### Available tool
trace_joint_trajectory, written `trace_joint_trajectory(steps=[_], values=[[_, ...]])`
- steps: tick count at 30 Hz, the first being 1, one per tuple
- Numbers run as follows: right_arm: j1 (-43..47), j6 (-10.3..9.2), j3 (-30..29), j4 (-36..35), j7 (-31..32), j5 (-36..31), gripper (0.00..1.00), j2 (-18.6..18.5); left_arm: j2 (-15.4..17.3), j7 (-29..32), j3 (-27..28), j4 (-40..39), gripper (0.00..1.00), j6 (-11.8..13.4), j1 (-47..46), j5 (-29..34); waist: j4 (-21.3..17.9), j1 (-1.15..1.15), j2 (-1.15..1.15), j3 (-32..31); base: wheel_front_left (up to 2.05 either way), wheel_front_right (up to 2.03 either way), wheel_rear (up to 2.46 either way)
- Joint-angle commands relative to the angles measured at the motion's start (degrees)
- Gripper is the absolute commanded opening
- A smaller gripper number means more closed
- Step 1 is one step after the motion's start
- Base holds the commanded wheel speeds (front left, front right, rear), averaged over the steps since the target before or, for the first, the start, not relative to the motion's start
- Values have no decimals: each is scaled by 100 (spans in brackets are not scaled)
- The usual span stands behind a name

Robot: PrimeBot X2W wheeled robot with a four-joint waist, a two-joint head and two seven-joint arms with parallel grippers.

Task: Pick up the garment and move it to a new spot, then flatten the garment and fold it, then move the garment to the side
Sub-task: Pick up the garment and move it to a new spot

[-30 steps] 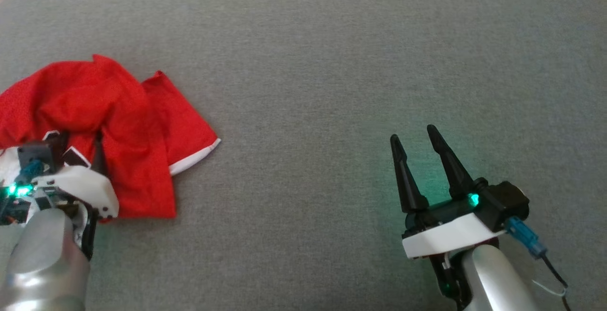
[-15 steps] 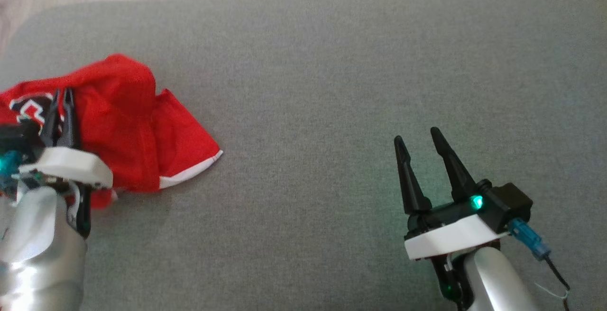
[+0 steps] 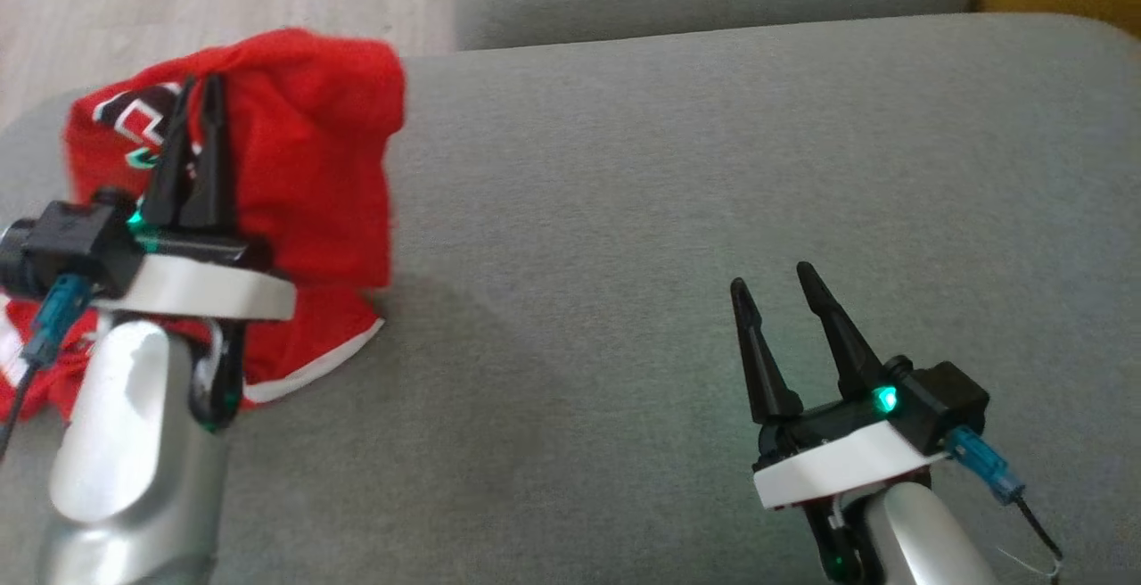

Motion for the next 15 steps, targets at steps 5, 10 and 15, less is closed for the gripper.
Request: trace_joint_trajectory(steps=[5,10,15], values=[[-141,44,86,-224,-62,35,100,13,-90,368,-73,-892,0,56,-140,-108,-424,1,0,37,0,0,0],[-220,44,177,-278,-62,133,100,13,-240,656,-291,-1201,0,66,-321,-149,-827,1,0,172,0,0,0],[-316,44,289,-353,-62,276,100,13,-349,873,-544,-1257,0,69,-540,-102,-1301,1,0,348,0,0,0]])
